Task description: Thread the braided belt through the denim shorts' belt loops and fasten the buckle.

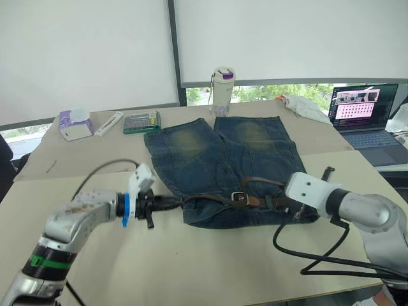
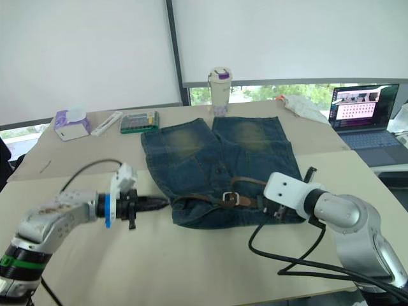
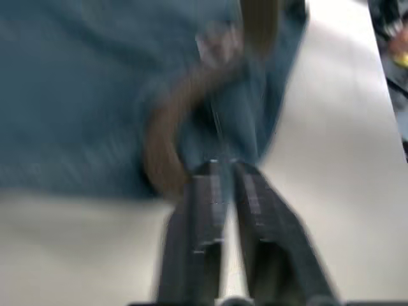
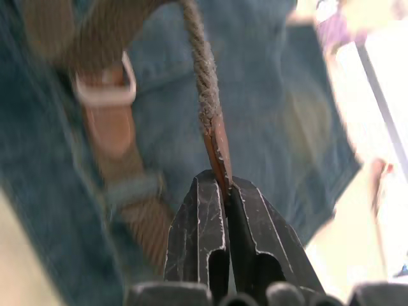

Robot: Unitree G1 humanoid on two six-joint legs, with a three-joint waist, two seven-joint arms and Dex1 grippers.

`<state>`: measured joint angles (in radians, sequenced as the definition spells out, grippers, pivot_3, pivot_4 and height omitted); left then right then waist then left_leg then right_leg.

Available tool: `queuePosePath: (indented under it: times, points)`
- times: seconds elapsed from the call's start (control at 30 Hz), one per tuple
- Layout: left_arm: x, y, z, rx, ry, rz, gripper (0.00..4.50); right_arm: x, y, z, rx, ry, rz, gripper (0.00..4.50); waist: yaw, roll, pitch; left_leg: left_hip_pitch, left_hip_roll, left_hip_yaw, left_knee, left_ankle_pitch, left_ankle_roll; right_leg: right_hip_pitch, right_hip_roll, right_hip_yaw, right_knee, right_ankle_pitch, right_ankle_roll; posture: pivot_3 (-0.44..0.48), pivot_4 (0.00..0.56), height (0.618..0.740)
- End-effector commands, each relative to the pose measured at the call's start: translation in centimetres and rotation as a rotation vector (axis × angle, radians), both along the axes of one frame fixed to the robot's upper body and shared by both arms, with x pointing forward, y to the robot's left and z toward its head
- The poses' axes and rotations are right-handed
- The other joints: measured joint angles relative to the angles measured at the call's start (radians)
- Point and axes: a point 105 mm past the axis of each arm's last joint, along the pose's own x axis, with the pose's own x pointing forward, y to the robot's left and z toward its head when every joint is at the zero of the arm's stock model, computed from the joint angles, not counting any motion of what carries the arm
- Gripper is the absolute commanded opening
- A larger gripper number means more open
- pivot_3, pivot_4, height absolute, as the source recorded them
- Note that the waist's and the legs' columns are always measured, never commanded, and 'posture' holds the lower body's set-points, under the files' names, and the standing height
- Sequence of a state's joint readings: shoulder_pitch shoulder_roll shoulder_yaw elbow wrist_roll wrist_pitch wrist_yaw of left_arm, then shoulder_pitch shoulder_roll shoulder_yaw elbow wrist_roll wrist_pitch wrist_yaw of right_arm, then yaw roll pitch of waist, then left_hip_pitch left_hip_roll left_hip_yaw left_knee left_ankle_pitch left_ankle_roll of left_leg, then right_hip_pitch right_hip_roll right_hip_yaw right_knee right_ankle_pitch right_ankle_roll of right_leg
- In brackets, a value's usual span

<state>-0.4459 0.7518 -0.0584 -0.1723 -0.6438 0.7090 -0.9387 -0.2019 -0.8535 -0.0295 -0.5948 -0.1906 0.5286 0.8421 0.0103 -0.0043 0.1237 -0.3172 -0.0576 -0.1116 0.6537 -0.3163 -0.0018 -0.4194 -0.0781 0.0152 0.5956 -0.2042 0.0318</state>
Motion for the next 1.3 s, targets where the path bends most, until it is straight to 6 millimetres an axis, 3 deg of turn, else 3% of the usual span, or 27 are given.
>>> queuePosePath:
  times: [0.03, 0.1, 0.2, 0.3, 0.43, 0.47, 0.63, 0.7, 0.87, 1.0, 1.13, 1.23, 1.3]
  points:
    - [3.1, 0.2, 0.7, 0.022, -0.101, 0.150, 2.19, 0.4, 0.1, 1.4, 0.002, -0.057, 0.006, 0.00, 0.003, 0.000, 0.000, 0.000, 0.000, 0.000, 0.000, 0.001, -0.002, 0.000, 0.000, 0.000, 0.000, 0.000, 0.000, 0.000, 0.150, 0.740]
    - [4.0, 0.4, -0.5, 0.092, -0.124, 0.164, 2.86, 0.5, -0.3, 1.6, -0.005, -0.063, -0.005, 0.00, 0.000, 0.000, 0.000, -0.001, -0.001, 0.001, -0.001, 0.002, -0.003, -0.001, 0.001, 0.001, 0.000, 0.000, -0.001, 0.000, 0.150, 0.740]
    - [5.4, 0.5, -3.2, 0.216, -0.167, 0.207, 2.86, 0.5, -0.6, 1.9, 0.004, -0.073, -0.015, 0.00, -0.004, 0.000, -0.001, 0.000, -0.001, 0.003, -0.004, 0.002, -0.004, -0.003, 0.001, 0.003, 0.000, 0.001, -0.001, 0.000, 0.150, 0.740]
    - [5.4, 0.7, -5.9, 0.303, -0.161, 0.189, 2.86, 0.4, -0.8, 2.3, 0.022, -0.089, -0.030, 0.00, -0.001, 0.000, -0.001, 0.000, 0.000, 0.003, -0.004, 0.002, -0.004, -0.003, 0.001, 0.003, 0.000, 0.001, -0.001, 0.000, 0.150, 0.740]
    - [6.9, 2.8, -9.4, 0.517, -0.237, 0.225, 2.86, -0.4, -1.9, 2.9, 0.037, -0.097, -0.066, 0.00, 0.006, 0.000, -0.001, 0.000, 0.000, 0.003, -0.003, 0.002, -0.004, -0.003, 0.001, 0.003, 0.000, 0.001, -0.001, 0.000, 0.150, 0.740]
    - [7.3, 3.3, -9.9, 0.555, -0.254, 0.234, 2.30, -0.6, -2.3, 2.9, 0.035, -0.097, -0.083, 0.00, 0.008, 0.000, -0.001, 0.000, 0.000, 0.002, -0.003, 0.002, -0.004, -0.001, 0.000, 0.002, 0.000, 0.001, -0.001, 0.000, 0.150, 0.740]
    - [8.5, 6.6, -11.4, 0.696, -0.296, 0.287, 0.67, -1.5, -4.7, 3.4, 0.022, -0.108, -0.182, 0.00, 0.006, 0.002, -0.005, 0.001, 0.000, 0.003, -0.002, -0.001, 0.001, 0.001, 0.000, 0.003, 0.001, 0.001, -0.001, 0.000, 0.150, 0.740]
    - [8.9, 8.2, -11.5, 0.741, -0.307, 0.317, 0.03, -1.6, -5.4, 3.6, 0.012, -0.116, -0.205, 0.00, 0.002, 0.003, -0.006, 0.001, -0.002, 0.004, -0.002, -0.001, 0.001, 0.001, 0.001, 0.003, 0.001, 0.001, -0.001, 0.000, 0.150, 0.740]
    - [9.4, 11.3, -11.7, 0.802, -0.290, 0.391, 0.01, -1.5, -5.7, 4.1, 0.018, -0.139, -0.223, 0.00, -0.006, 0.003, -0.006, 0.002, -0.001, 0.005, -0.002, -0.001, 0.001, 0.001, 0.001, 0.003, 0.003, 0.001, -0.001, 0.000, 0.150, 0.740]
    - [9.3, 11.6, -11.8, 0.770, -0.260, 0.408, 0.01, -1.4, -4.7, 4.1, 0.054, -0.144, -0.194, 0.00, -0.015, 0.003, -0.007, 0.002, -0.001, 0.005, -0.002, -0.001, 0.001, 0.001, 0.001, 0.003, 0.005, 0.000, 0.000, 0.000, 0.150, 0.740]
    - [9.4, 9.7, -10.6, 0.549, -0.241, 0.406, 0.01, -1.6, -2.7, 4.2, 0.139, -0.117, -0.109, 0.00, -0.026, 0.003, -0.007, 0.002, -0.001, 0.006, -0.002, -0.001, 0.001, 0.000, 0.001, 0.003, 0.007, 0.000, 0.000, 0.000, 0.150, 0.740]
    - [9.5, 6.8, -7.1, 0.218, -0.205, 0.368, 0.01, -1.7, 0.6, 3.6, 0.194, -0.070, 0.015, 0.00, -0.032, 0.003, -0.007, 0.002, 0.000, 0.006, -0.002, -0.001, 0.001, -0.003, 0.001, 0.003, 0.014, 0.000, -0.001, 0.000, 0.150, 0.740]
    - [9.0, 5.8, -5.7, 0.152, -0.215, 0.313, 0.01, -1.4, 1.7, 3.2, 0.200, -0.055, 0.045, 0.00, -0.030, 0.002, -0.007, 0.001, 0.001, 0.005, 0.001, -0.001, 0.001, -0.005, 0.001, 0.002, 0.014, 0.000, 0.000, 0.000, 0.150, 0.740]
